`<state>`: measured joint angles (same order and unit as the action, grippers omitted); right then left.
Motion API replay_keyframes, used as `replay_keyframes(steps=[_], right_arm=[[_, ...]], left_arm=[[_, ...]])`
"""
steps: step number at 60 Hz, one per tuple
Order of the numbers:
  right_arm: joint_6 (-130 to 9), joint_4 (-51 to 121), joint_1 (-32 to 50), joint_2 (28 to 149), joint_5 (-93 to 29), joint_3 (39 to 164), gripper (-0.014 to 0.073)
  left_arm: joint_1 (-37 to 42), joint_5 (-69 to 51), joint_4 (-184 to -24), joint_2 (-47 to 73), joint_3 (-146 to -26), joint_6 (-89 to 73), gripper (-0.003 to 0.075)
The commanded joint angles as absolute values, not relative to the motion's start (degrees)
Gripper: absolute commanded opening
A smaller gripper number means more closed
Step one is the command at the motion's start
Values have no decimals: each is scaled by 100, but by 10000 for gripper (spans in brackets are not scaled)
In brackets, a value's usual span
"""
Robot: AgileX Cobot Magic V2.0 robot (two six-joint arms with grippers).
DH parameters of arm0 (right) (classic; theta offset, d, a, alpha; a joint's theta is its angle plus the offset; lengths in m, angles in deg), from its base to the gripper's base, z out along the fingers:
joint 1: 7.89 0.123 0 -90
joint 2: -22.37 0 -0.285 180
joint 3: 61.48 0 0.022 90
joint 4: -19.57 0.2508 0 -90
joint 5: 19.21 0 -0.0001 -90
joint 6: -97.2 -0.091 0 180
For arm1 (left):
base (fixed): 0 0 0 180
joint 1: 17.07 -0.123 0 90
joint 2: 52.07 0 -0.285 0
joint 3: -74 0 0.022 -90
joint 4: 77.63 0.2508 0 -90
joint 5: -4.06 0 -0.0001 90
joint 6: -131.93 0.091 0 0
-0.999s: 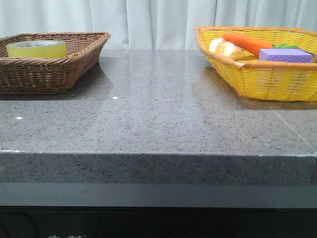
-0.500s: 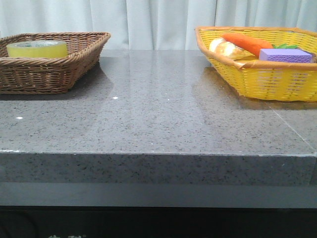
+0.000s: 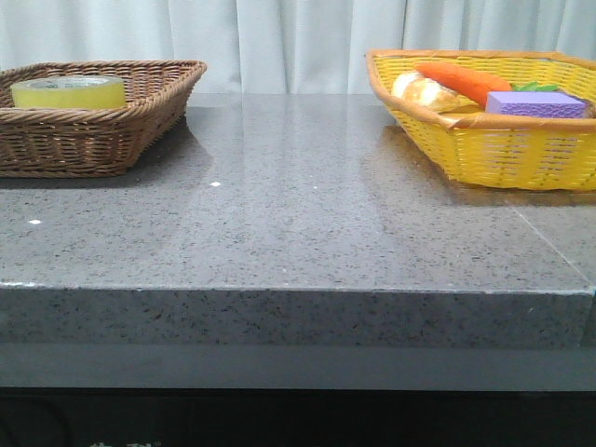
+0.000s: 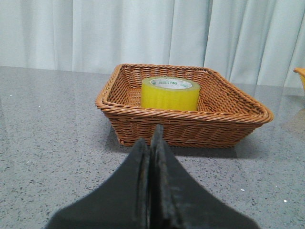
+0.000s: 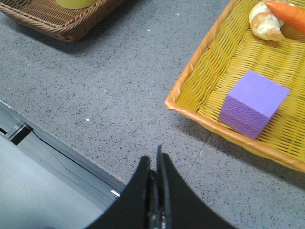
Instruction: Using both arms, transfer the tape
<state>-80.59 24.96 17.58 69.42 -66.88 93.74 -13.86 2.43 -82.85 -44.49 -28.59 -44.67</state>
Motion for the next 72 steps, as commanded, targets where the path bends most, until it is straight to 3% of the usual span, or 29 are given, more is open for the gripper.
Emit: replay_keyframes(steps=[1, 72], right_arm=[[-8013, 2515, 1725, 6931, -6330, 9533, -67], [-8013, 2515, 1725, 6931, -6334, 9533, -67]], left_arm=[[-1392, 769, -8323, -4576, -2813, -4528, -20], [-1500, 708, -8399, -4565, -2813, -4528, -20]])
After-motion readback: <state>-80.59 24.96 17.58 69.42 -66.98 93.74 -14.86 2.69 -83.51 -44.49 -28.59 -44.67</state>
